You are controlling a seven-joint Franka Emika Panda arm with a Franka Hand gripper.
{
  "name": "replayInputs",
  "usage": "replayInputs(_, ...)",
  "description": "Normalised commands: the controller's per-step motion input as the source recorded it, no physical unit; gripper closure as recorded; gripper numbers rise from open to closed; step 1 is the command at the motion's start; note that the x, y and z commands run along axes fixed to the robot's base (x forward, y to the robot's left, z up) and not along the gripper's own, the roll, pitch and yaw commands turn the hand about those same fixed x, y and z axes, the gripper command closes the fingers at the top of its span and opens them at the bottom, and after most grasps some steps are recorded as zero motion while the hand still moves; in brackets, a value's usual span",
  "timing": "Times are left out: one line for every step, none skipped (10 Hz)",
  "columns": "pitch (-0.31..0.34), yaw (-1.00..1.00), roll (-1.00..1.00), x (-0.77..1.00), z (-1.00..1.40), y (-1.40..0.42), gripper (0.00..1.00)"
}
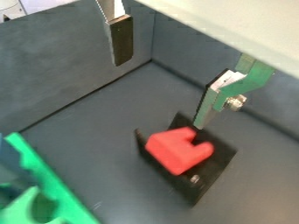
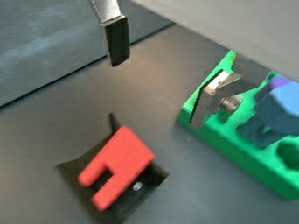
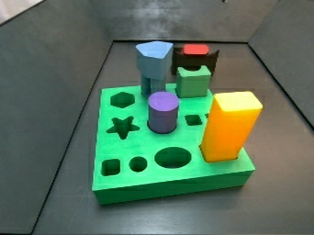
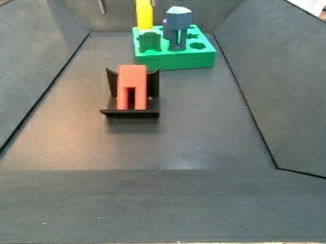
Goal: Pick up the square-circle object. Move up. Place the square-circle object on the fixture. Regrasp the square-circle object. Move to above the board. Insert the square-circle object.
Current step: Regrasp the square-circle object.
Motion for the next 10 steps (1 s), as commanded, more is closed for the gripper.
replayInputs(-0.018,0.04,1.0,-0.03,0.0,-0.02,0.0)
replayInputs(-0.018,0.04,1.0,-0.02,0.01,-0.01,0.0)
replayInputs(-0.015,0.04,1.0,-0.02,0.01,-0.02,0.0)
replayInputs(-0.012,0.04,1.0,-0.01,0.01,-0.02,0.0)
replayInputs(-0.006,0.05,1.0,0.01,-0.01,-0.02,0.0)
replayInputs(0.002,0.05,1.0,0.02,-0.01,-0.02,0.0)
replayInputs(0.01,0.05,1.0,0.04,-0.01,-0.02,0.0)
replayInputs(0.022,0.05,1.0,0.05,-0.01,-0.03,0.0)
replayInputs(0.045,0.06,1.0,0.07,-0.01,-0.03,0.0)
replayInputs(0.067,0.07,1.0,0.08,-0.01,-0.03,0.0)
